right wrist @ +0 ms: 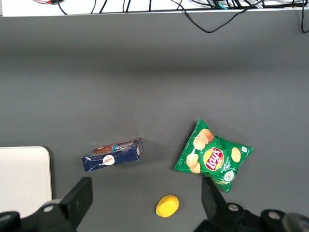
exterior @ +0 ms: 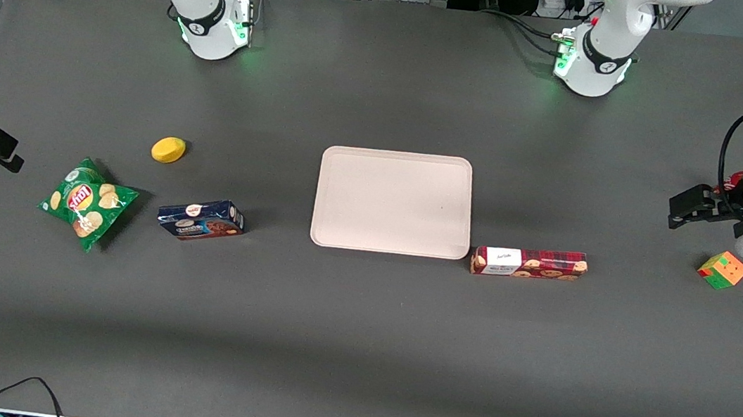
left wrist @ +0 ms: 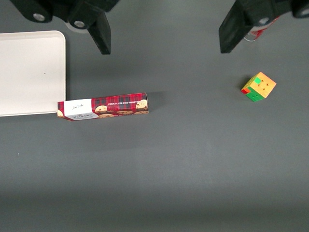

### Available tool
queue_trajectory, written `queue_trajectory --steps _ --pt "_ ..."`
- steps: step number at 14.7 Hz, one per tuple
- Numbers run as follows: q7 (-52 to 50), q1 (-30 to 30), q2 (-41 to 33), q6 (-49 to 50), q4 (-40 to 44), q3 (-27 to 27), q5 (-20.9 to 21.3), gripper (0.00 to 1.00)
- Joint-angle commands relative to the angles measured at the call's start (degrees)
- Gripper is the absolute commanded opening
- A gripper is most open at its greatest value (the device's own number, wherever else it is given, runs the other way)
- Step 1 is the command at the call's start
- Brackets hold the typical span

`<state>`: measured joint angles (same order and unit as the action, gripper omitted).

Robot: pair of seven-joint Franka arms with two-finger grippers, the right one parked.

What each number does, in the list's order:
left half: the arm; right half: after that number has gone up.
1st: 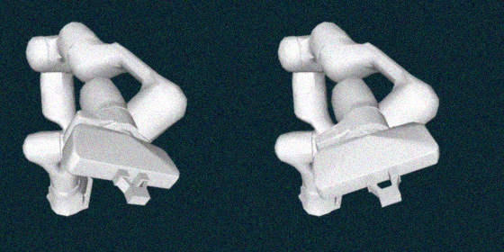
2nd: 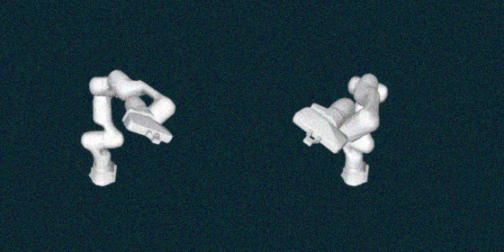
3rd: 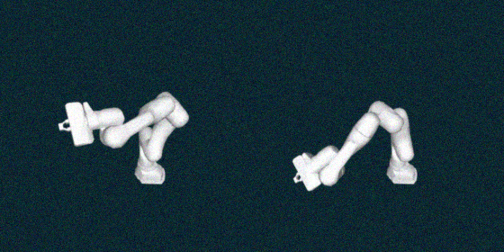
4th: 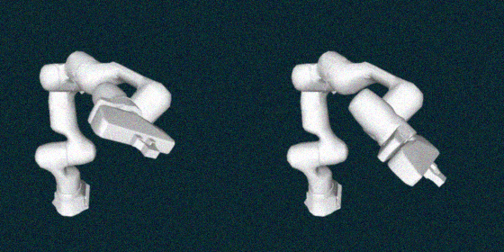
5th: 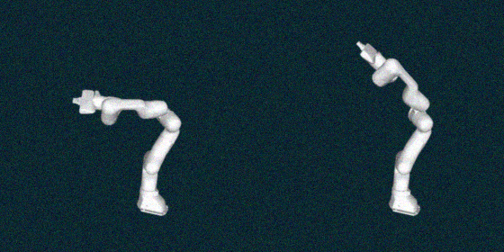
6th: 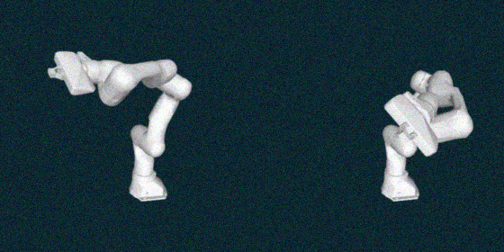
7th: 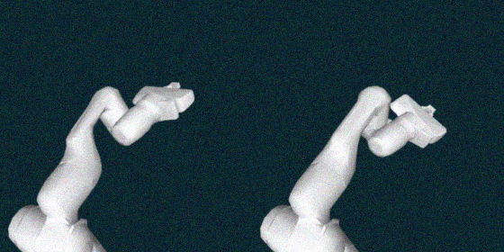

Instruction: Place red cookie box on tray

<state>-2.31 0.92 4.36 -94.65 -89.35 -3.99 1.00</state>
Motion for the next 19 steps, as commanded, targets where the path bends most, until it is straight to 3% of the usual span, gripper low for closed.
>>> queue_trajectory --steps 1,16,19 --pt "0.6 0.0 0.4 1.8 1.8 0.1 0.7 1.0" --pt "0.6 0.7 0.5 5.2 -0.6 -0.6 0.3 1.0" --pt "6.2 0.8 0.6 5.9 -1.8 -2.5 0.4 1.0"
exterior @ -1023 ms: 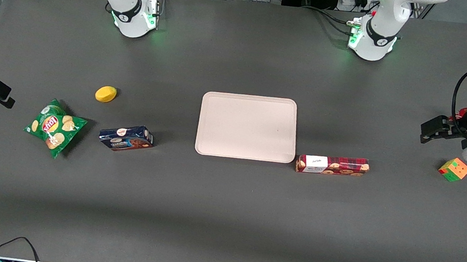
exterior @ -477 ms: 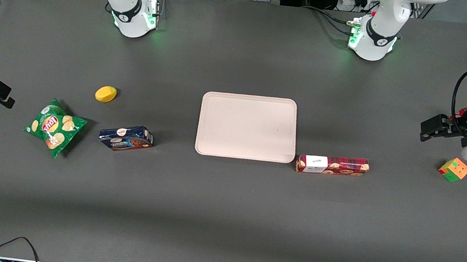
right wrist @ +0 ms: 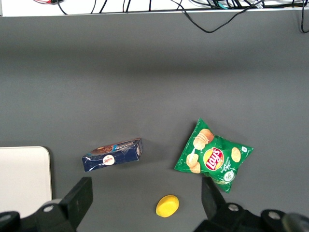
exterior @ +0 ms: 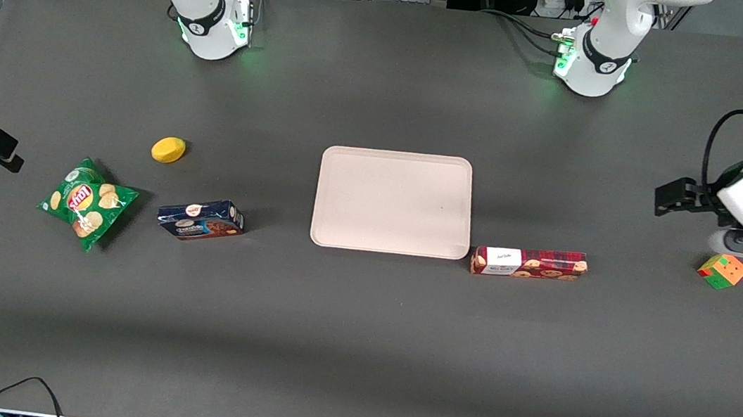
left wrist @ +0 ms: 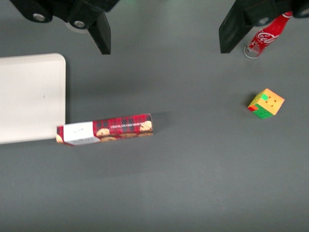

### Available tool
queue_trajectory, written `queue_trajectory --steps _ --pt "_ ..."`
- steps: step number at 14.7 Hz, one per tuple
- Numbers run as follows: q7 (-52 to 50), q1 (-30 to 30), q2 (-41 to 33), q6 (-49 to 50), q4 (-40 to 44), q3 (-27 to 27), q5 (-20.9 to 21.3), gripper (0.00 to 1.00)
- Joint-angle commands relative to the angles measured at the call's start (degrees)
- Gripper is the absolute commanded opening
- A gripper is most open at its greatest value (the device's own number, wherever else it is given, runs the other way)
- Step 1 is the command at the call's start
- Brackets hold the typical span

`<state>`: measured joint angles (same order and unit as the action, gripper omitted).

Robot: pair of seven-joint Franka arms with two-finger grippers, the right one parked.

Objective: Place red cookie box on tray
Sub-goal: 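Move the open left gripper over the red plaid cookie box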

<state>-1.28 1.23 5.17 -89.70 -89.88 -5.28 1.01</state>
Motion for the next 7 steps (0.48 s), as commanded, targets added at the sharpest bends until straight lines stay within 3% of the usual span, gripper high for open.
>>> queue_trajectory --steps 1,7 --pt "8.7 0.5 -0.3 0.7 -1.7 -1.2 0.4 1.0" --pt "37.1 0.5 1.6 -2.4 -2.9 -1.6 0.1 1.0"
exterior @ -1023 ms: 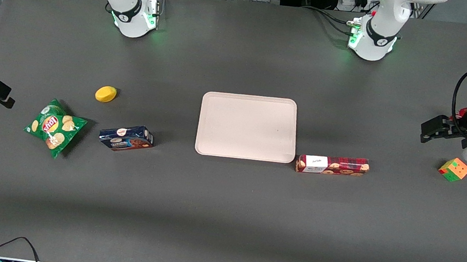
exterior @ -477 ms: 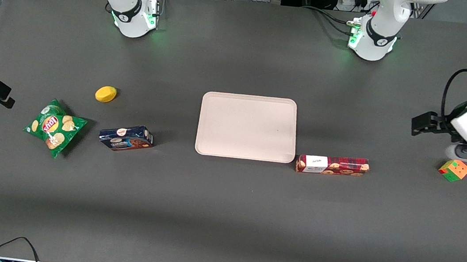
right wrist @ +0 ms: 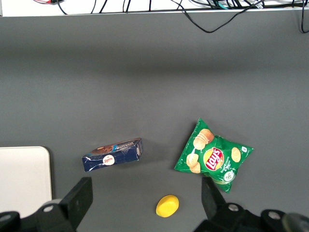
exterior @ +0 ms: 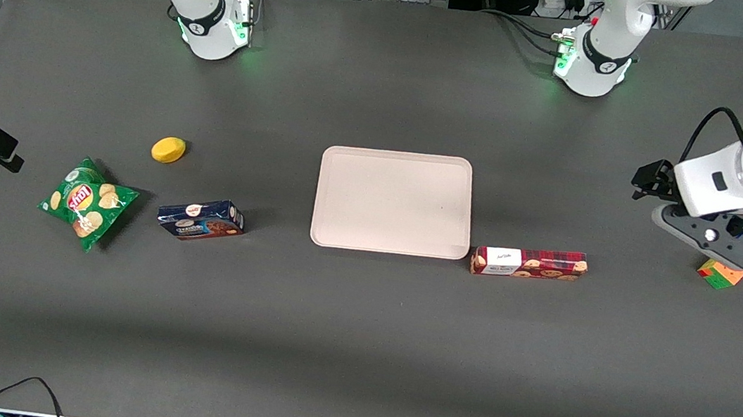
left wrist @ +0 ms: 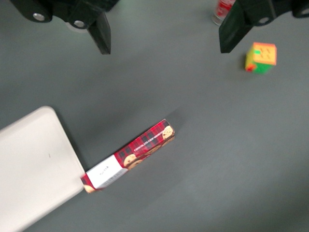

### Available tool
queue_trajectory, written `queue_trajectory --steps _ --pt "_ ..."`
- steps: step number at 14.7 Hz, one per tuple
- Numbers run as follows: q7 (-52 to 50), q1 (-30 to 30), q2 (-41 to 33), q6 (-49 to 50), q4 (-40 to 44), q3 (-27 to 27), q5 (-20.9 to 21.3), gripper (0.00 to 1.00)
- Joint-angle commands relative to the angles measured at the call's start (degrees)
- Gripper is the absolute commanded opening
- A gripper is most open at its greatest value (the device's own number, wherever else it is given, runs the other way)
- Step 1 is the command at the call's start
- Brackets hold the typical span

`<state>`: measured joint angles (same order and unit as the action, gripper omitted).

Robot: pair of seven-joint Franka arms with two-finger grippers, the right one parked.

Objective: Place red cookie box on tray
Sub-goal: 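Move the open left gripper over the red plaid cookie box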

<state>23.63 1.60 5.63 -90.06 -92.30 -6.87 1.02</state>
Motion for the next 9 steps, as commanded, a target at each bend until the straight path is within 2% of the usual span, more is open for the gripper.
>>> queue_trajectory --steps 1,4,9 --pt "16.0 0.2 1.4 -3.4 -1.2 -0.1 0.1 1.0" --pt "26.1 0.2 0.4 -10.7 -6.4 -2.0 0.5 1.0" --pt "32.9 0.2 -1.5 -25.5 -17.6 -2.9 0.5 1.0"
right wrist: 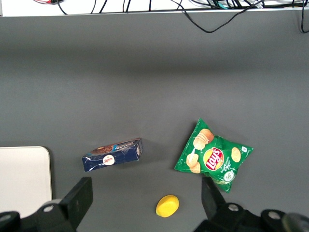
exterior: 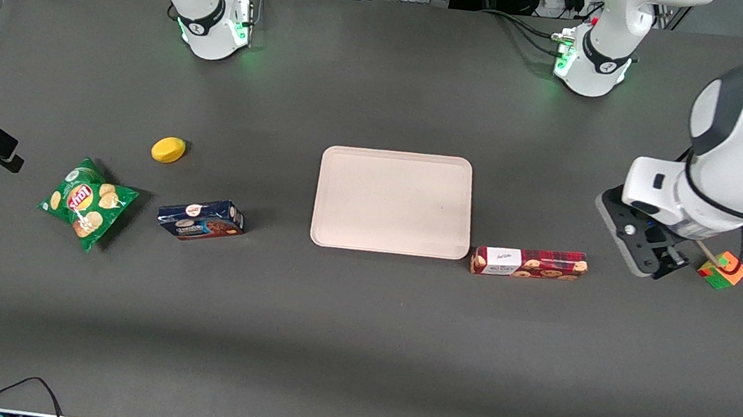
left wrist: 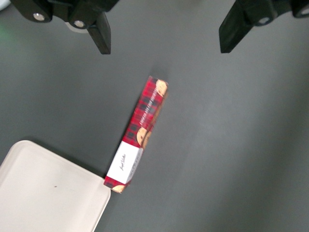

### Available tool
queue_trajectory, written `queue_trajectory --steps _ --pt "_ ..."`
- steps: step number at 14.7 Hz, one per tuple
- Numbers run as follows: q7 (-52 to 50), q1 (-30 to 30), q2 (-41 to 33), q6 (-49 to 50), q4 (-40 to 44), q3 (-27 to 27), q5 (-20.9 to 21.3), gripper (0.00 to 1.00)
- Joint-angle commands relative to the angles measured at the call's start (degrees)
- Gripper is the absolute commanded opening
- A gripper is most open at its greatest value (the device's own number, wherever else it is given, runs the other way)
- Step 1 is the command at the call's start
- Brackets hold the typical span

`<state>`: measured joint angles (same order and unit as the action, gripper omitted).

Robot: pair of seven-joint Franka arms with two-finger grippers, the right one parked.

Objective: Place red cookie box on tray
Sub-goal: 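Move the open left gripper over the red plaid cookie box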

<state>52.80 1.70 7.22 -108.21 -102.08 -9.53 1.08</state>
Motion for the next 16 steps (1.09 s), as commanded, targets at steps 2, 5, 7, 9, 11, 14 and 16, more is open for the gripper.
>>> queue_trajectory --steps 2,5,7,9,11,14,16 --pt "4.0 0.1 -3.0 -8.7 -9.4 -1.5 0.4 1.0" --pt "4.1 0.1 -3.1 -12.5 -13.3 -1.8 0.2 1.0" --pt "4.2 0.1 -2.9 -15.9 -15.2 -2.8 0.2 1.0" --pt "4.2 0.1 -2.8 -23.1 -19.8 -3.0 0.2 1.0" --pt "4.2 0.2 -2.0 -28.4 -22.1 -3.4 0.2 1.0" --pt "4.2 0.3 1.4 -31.7 -22.0 -4.5 0.4 1.0" --pt "4.2 0.3 3.1 -32.8 -22.0 -4.6 0.4 1.0"
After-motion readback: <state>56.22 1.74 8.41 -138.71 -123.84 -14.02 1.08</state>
